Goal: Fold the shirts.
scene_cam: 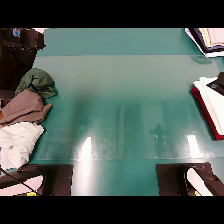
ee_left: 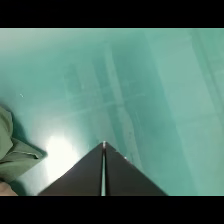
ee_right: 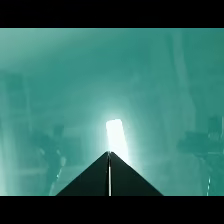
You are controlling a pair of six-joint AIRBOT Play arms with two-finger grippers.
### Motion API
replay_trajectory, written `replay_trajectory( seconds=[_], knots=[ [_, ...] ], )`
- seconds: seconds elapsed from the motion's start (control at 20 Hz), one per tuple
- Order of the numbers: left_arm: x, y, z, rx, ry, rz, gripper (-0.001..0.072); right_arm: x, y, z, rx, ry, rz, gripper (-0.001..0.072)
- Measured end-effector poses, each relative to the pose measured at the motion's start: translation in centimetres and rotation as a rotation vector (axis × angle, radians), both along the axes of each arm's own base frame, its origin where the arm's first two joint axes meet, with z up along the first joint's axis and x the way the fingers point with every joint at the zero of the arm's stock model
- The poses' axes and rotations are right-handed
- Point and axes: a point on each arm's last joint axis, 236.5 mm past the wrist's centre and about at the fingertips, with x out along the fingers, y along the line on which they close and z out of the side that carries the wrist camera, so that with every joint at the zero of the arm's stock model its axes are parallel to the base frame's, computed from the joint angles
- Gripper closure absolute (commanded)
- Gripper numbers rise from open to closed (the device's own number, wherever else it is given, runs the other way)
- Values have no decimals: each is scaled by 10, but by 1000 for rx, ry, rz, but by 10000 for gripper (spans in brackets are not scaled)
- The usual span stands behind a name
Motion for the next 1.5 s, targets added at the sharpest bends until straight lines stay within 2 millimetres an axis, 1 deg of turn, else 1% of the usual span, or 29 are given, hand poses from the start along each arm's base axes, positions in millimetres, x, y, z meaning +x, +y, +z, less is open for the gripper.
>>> replay_trajectory(
  seconds=[0.2, 0.3, 0.4, 0.5, 0.65, 0.8, 0.85, 0.9, 0.95, 1.0, 1.05, 1.15, 1.25, 1.3, 1.4, 1.5],
  knots=[
    [1, 0, 1, -1, -4, 0, 680, 7, 33, -18, 18, 57, 109, 693],
    [1, 0, 1, -1, -6, 1, 680, 9, 47, -25, 24, 78, 151, 693],
    [1, 0, 1, -1, -6, 1, 680, 10, 56, -30, 27, 94, 180, 693],
    [1, 0, 1, -1, -6, 1, 680, 10, 63, -33, 29, 103, 201, 693],
    [1, 0, 1, -2, -6, 1, 680, 11, 67, -33, 28, 99, 212, 693],
    [2, -1, 2, -4, -11, 0, 679, 12, 68, -23, 18, 55, 208, 693],
    [5, -1, 5, -8, -29, 3, 667, 13, 68, -17, 14, 30, 203, 693],
    [8, 0, 8, -8, -46, 7, 361, 15, 67, -11, 9, 1, 195, 693],
    [12, 2, 10, -5, -66, 15, 77, 16, 66, -4, 4, -27, 189, 693],
    [18, 6, 11, 10, -81, 30, 61, 17, 66, 3, 0, -57, 182, 693],
    [24, 15, 7, 33, -87, 63, 61, 17, 65, 10, -6, -88, 175, 693],
    [39, 40, -10, 116, -72, 144, 61, 17, 64, 24, -14, -142, 164, 693],
    [54, 70, -32, 205, -45, 232, 61, 16, 63, 35, -21, -184, 156, 693],
    [61, 84, -45, 235, -24, 274, 61, 15, 63, 40, -24, -201, 154, 693],
    [71, 115, -81, 279, 48, 354, 61, 12, 63, 48, -28, -228, 150, 693],
    [73, 145, -120, 307, 132, 419, 61, 10, 63, 53, -31, -246, 148, 693]
  ],
)
